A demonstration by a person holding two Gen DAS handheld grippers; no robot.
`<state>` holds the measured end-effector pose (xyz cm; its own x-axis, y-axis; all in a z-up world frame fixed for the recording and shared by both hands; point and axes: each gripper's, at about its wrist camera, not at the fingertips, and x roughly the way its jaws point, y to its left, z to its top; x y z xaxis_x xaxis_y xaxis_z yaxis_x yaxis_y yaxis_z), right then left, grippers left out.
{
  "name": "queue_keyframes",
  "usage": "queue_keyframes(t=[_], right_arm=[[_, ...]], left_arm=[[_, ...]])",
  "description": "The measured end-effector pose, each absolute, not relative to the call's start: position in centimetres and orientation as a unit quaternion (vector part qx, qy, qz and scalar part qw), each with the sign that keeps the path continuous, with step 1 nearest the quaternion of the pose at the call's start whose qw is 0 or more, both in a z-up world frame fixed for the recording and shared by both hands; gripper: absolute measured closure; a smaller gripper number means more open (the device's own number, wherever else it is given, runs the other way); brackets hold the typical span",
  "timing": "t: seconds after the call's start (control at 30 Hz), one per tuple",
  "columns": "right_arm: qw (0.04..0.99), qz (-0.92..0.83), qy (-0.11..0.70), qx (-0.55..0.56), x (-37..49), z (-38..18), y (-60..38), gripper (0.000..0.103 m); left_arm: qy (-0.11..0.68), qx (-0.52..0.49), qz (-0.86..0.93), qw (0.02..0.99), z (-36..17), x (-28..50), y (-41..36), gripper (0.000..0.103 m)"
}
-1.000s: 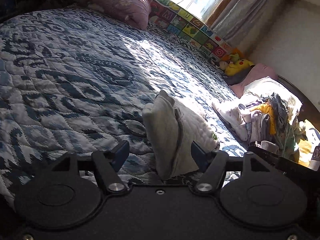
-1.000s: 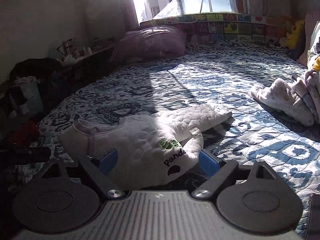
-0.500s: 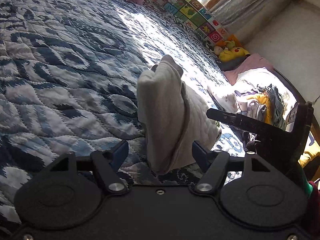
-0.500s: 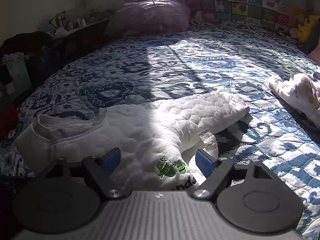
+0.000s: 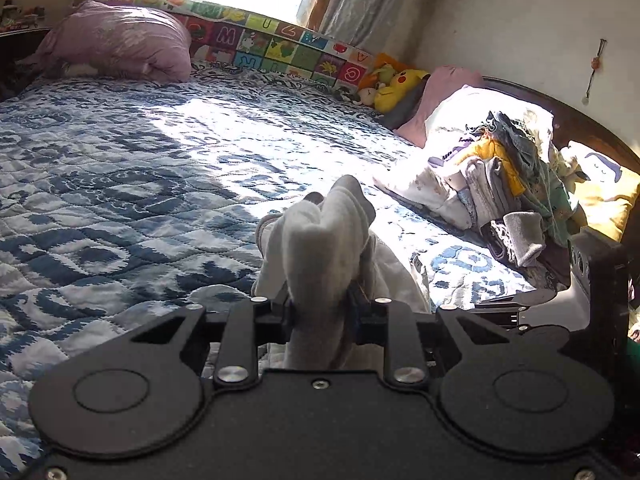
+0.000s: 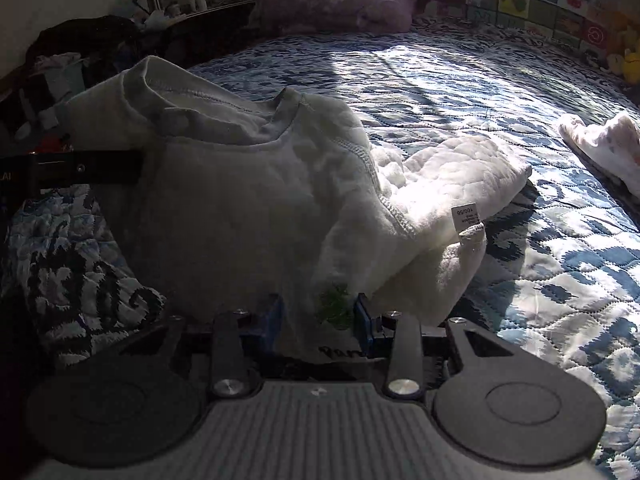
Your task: Fold clothes
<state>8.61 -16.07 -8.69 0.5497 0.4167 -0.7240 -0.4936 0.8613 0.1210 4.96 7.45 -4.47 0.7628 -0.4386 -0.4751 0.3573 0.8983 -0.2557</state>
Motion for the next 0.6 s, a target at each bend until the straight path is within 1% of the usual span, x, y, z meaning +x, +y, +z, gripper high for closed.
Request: queue_keyframes(t=[0.1, 0.3, 0.37, 0.4, 0.43, 0.47, 0.5, 0.57, 0.6], right_arm=[[0.875, 0.257, 0.407, -0.057, 7.2, -9.1, -16.8, 0.063], [0.865, 0.264, 0.425, -0.044, 4.7, -9.3, -19.0, 0.061], [0.864, 0.264, 0.428, -0.026, 4.0, -9.0, -19.9, 0.057], [0.865, 0.262, 0.428, -0.013, 3.8, -8.7, -20.5, 0.054], [0.866, 0.260, 0.427, 0.000, 3.6, -8.4, -21.1, 0.050], [0.869, 0.259, 0.422, 0.011, 3.7, -7.9, -21.6, 0.048], [0.872, 0.258, 0.416, 0.022, 4.0, -7.2, -21.9, 0.043], [0.877, 0.262, 0.400, 0.041, 4.4, -5.7, -22.2, 0.038], [0.879, 0.266, 0.392, 0.053, 4.8, -5.0, -22.2, 0.033]], left_arm=[[0.273, 0.008, -0.256, 0.927, -5.1, 3.0, 5.5, 0.079], [0.298, 0.075, -0.288, 0.907, -7.4, -0.1, 3.6, 0.079], [0.306, 0.083, -0.288, 0.904, -8.1, -0.8, 3.4, 0.079], [0.311, 0.084, -0.287, 0.902, -8.2, -1.1, 3.3, 0.077], [0.316, 0.082, -0.288, 0.900, -8.2, -1.3, 3.3, 0.071], [0.321, 0.078, -0.289, 0.898, -8.2, -1.5, 3.5, 0.054], [0.325, 0.073, -0.290, 0.897, -8.1, -1.7, 3.8, 0.042], [0.327, 0.059, -0.292, 0.897, -7.6, -2.4, 4.5, 0.041], [0.329, 0.052, -0.291, 0.897, -7.3, -2.6, 4.9, 0.040]])
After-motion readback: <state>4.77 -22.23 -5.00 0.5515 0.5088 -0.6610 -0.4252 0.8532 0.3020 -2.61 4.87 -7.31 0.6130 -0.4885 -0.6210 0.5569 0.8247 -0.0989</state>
